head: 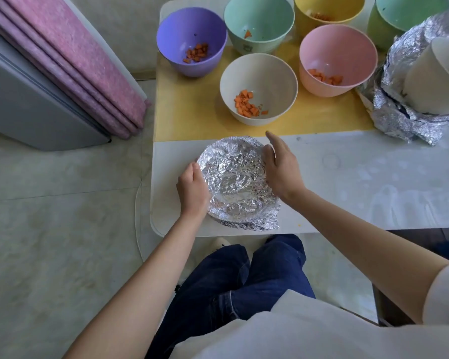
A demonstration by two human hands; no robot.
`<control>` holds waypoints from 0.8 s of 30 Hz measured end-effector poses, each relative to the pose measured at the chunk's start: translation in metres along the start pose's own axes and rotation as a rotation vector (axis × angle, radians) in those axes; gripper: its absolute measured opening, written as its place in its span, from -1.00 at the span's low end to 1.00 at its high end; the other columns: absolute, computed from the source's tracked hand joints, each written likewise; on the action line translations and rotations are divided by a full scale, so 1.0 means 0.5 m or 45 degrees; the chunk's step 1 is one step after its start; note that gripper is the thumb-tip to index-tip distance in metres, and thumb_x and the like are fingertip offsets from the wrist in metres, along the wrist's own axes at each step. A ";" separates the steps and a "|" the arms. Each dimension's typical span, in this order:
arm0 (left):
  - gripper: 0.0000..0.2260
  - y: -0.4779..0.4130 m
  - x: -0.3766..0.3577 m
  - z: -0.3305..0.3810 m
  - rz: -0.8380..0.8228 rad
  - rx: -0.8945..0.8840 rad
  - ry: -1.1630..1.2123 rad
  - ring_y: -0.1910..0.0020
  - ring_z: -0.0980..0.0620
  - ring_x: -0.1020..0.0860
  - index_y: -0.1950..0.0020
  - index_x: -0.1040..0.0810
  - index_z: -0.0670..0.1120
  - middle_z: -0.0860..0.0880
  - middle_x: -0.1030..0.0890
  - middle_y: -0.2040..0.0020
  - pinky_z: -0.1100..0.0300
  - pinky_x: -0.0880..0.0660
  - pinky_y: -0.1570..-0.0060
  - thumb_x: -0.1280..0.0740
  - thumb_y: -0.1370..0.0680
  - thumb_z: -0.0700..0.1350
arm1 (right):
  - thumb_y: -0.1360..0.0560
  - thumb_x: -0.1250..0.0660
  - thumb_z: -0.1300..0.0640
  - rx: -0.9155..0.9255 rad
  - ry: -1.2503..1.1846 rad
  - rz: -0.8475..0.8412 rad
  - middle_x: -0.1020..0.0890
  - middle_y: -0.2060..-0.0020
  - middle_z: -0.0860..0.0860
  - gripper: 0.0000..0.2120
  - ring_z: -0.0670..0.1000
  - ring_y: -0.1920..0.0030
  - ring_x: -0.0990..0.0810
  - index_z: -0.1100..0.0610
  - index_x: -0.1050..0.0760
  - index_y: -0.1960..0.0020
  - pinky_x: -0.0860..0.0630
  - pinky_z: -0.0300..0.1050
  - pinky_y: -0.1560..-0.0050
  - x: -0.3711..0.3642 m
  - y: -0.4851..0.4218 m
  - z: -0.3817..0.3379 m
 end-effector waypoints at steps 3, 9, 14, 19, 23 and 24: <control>-0.68 0.030 -0.002 -0.017 -0.071 0.123 -0.036 -0.20 -0.10 -0.47 -0.32 -0.42 -0.18 -0.19 -0.50 -0.25 0.15 -0.36 -0.19 -0.02 -0.66 -0.13 | -0.61 -0.06 0.10 0.306 0.166 -0.032 -0.43 -0.35 0.10 -0.60 0.10 -0.34 -0.40 0.20 -0.32 -0.41 -0.31 -0.11 -0.29 0.014 -0.024 -0.033; -0.62 -0.008 0.001 0.042 -0.149 -0.378 -0.252 -0.43 -0.05 -0.26 -0.48 -0.20 -0.15 -0.12 -0.30 -0.45 0.21 -0.21 -0.34 -0.03 -0.65 -0.21 | -0.63 -0.12 0.20 0.487 0.298 -0.313 -0.50 -0.29 0.13 -0.67 0.13 -0.27 -0.48 0.22 -0.39 -0.36 -0.34 -0.09 -0.27 -0.028 -0.084 -0.078; -0.70 -0.057 -0.028 0.049 -0.331 -0.434 -0.317 -0.25 -0.03 -0.47 -0.33 -0.45 -0.17 -0.12 -0.54 -0.25 0.43 -0.29 -0.11 -0.08 -0.64 -0.25 | -0.61 -0.13 0.23 0.451 0.381 -0.378 -0.62 -0.10 0.17 -0.73 0.17 -0.09 -0.57 0.23 -0.50 -0.24 -0.37 -0.08 -0.06 -0.046 -0.101 -0.074; -0.69 -0.054 -0.024 0.056 -0.243 -0.466 -0.363 -0.13 -0.07 -0.54 -0.23 -0.54 -0.15 -0.13 -0.62 -0.12 0.45 -0.32 0.01 -0.11 -0.60 -0.34 | -0.54 -0.18 0.34 0.465 0.375 -0.262 -0.66 0.09 0.19 -0.76 0.20 0.12 -0.60 0.24 -0.56 -0.12 -0.37 -0.10 0.15 -0.050 -0.099 -0.072; -0.66 -0.045 -0.021 0.061 -0.204 -0.453 -0.393 -0.16 -0.09 -0.53 -0.24 -0.54 -0.17 -0.18 -0.61 -0.12 0.42 -0.32 -0.04 -0.10 -0.58 -0.39 | -0.53 -0.20 0.34 0.469 0.384 -0.247 -0.67 0.12 0.19 -0.77 0.19 0.15 -0.60 0.23 -0.58 -0.09 -0.37 -0.10 0.19 -0.048 -0.098 -0.075; -0.66 -0.043 -0.020 0.060 -0.196 -0.448 -0.392 -0.16 -0.10 -0.54 -0.24 -0.53 -0.17 -0.18 -0.61 -0.12 0.38 -0.33 -0.06 -0.11 -0.57 -0.40 | -0.53 -0.20 0.34 0.474 0.390 -0.267 -0.67 0.12 0.18 -0.78 0.19 0.15 -0.60 0.24 -0.58 -0.09 -0.36 -0.13 0.19 -0.047 -0.098 -0.076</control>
Point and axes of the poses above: each hand's wrist, its own y-axis away from the middle knuckle, its own x-axis out of the back of the hand, z = x × y, the point moved 4 cm from there along -y, towards the middle knuckle
